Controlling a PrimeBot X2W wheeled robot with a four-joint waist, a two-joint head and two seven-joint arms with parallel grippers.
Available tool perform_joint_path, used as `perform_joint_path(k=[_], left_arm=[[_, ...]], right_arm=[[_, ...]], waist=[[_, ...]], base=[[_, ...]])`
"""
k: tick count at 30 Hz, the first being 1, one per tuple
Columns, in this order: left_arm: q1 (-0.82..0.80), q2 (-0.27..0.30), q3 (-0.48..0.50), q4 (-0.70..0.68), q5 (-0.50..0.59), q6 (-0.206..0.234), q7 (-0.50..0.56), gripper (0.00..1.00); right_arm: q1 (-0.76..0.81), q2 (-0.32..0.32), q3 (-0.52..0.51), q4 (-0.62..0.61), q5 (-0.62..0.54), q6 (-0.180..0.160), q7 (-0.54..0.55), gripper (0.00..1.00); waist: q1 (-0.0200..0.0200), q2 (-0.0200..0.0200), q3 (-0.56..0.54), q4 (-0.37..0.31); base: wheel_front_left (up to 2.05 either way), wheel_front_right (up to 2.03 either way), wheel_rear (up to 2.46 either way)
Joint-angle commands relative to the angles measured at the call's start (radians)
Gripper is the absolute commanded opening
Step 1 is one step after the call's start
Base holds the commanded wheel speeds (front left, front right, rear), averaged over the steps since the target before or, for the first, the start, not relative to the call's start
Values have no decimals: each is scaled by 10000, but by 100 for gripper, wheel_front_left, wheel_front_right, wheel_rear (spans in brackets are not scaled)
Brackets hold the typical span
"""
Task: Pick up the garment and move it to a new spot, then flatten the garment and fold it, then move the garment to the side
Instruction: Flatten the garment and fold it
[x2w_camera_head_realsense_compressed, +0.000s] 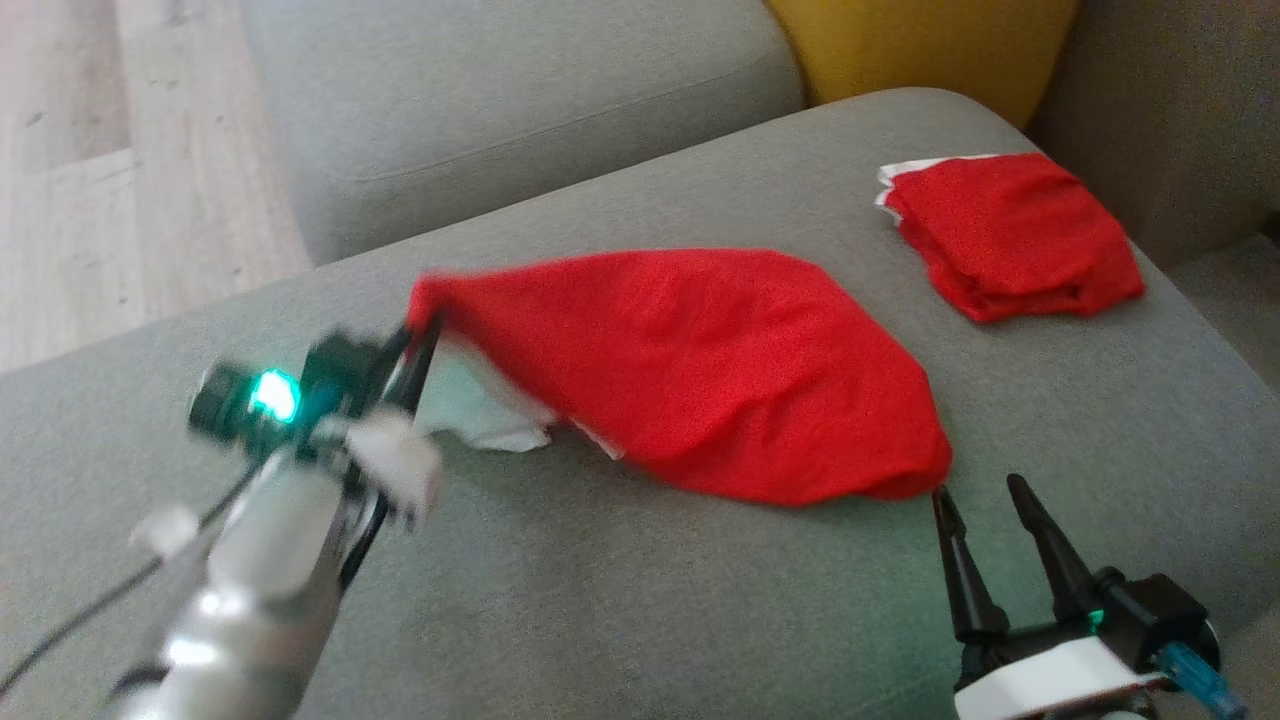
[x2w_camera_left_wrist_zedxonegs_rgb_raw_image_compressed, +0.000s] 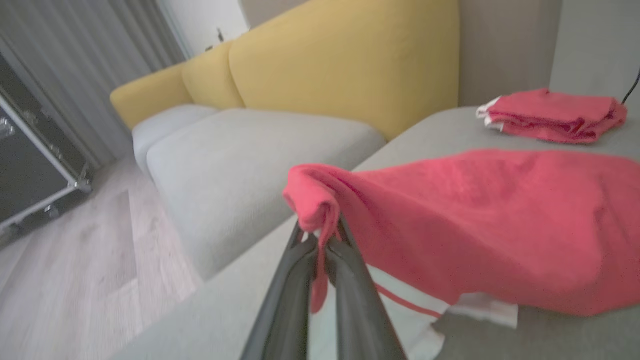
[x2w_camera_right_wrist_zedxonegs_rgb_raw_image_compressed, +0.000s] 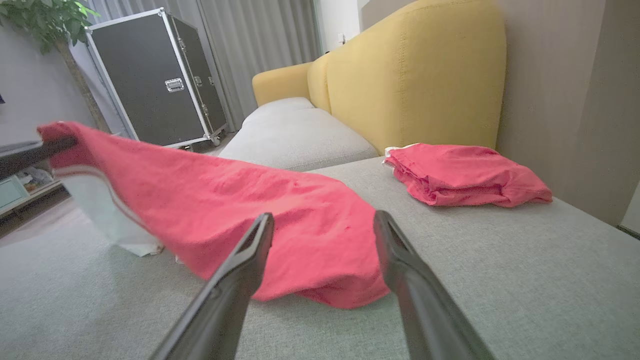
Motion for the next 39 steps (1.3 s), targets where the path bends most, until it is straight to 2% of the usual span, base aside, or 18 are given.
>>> perform_joint_path(k=[1,5,8,15,16,21,24,25,26,29,34,37,39], left_arm=[[-102,533,450,-380,-187,27,-124,0],[1619,1110,867,-1591,-354,221,-133,0],[2902,1583,1243,-2781,-415,531,-134,0],[5778,2550,2178,-6067,-616,1877,-102,0],[5778,2550,2178,-6067,-616,1877,-102,0],[7566,2974,2027,-8263,-832,2300,845,0],[8294,3116,1876,-9130,-1114,2281,1402,0],[8429,3139,1882,-9332,-1215,2288,1510,42],[8495,3164,1901,-9523,-1258,2334,1595,100],[8384,3235,1989,-10180,-1290,2447,1805,100],[7338,3525,2040,-11399,-1296,2188,2611,100],[6090,3624,1886,-11595,-1125,1773,3202,100],[5140,3510,1663,-11181,-1104,1314,3508,100]], right_arm=[[-202,-52,104,-356,-70,-7,-65,100],[2,-53,-111,-399,-89,-7,-65,100],[181,-72,-188,-405,-130,-7,-65,100],[428,-127,-381,-490,-164,-7,-65,100],[428,-127,-381,-490,-164,-7,-65,100],[510,-164,-347,-495,-180,-7,-65,100],[435,-187,-251,-492,-183,-7,-65,100],[405,-197,-238,-487,-179,-7,-65,100],[380,-215,-222,-480,-178,-7,-65,100],[341,-287,-143,-462,-167,-7,-65,100],[287,-462,-61,-469,-147,-7,-65,100],[240,-524,15,-455,-143,-7,-65,100],[151,-554,115,-454,-140,-7,-65,100]], waist=[[0,0,39,271],[0,0,76,692],[0,0,90,1056],[0,0,83,1959],[0,0,83,1959],[0,0,87,2554],[0,0,102,2740],[0,0,110,2780],[0,0,113,2810],[0,0,111,2818],[0,0,218,2638],[0,0,371,2494],[0,0,520,2367]], base=[[0,0,0],[0,0,0],[0,0,0],[0,0,0],[0,0,0],[0,0,0],[0,0,0],[0,0,0],[0,0,0],[0,0,0],[0,0,0],[0,0,0],[0,0,0]])
